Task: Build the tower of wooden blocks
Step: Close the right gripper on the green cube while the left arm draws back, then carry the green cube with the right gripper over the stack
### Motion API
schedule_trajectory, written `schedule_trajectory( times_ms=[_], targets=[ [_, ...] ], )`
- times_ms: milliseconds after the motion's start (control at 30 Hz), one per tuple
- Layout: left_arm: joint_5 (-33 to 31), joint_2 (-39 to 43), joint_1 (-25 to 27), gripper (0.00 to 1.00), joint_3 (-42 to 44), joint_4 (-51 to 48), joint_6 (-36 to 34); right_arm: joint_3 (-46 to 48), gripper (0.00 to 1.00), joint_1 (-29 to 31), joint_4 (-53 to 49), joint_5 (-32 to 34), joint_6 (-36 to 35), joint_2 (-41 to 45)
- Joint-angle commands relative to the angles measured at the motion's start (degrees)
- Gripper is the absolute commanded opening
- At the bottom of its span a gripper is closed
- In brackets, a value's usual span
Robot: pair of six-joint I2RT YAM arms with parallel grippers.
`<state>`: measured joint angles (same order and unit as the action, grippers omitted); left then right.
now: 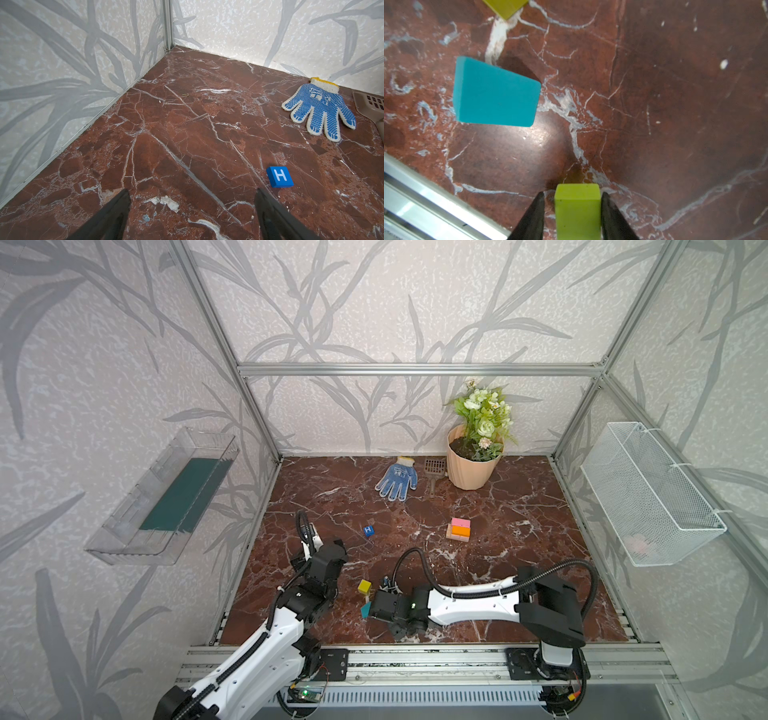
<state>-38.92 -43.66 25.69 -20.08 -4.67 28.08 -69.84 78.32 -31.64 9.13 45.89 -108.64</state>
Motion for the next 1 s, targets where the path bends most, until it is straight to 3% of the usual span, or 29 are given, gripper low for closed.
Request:
schedule_trajectory(
  times_ms=[0, 233, 500, 700, 833, 967],
  targets=[
    [-0.60, 0.68, -0.38, 0.93, 0.46, 0.18, 0.98, -0.65, 0.39, 0.45, -1.30, 1.07, 1.00, -0.96],
    [-0.36, 0.64, -0.38, 0.93, 0.36, 0.19, 0.92, -0.77, 0.30, 0.43, -3.86, 2.82, 2.71, -0.65],
    [0.77, 1.21, -0.38, 0.93, 0.65, 0.64, 0.33, -0.62, 0.23, -1.76, -8.23, 11.64, 3.68, 7.52],
    [3.34, 1.56, -0.29, 0.93, 1.21, 2.12, -1.18, 4.29, 0.14, -10.18, -7.31, 15.18, 4.44, 18.99],
    [3.78, 1.74, -0.29, 0.93, 1.38, 2.37, -1.34, 8.96, 0.13, -16.45, -5.22, 19.02, 4.38, 26.26],
    [3.92, 1.75, -0.29, 0.93, 1.36, 2.56, -1.45, 11.54, 0.15, -24.89, -3.77, 18.13, 3.45, 30.59]
  ],
)
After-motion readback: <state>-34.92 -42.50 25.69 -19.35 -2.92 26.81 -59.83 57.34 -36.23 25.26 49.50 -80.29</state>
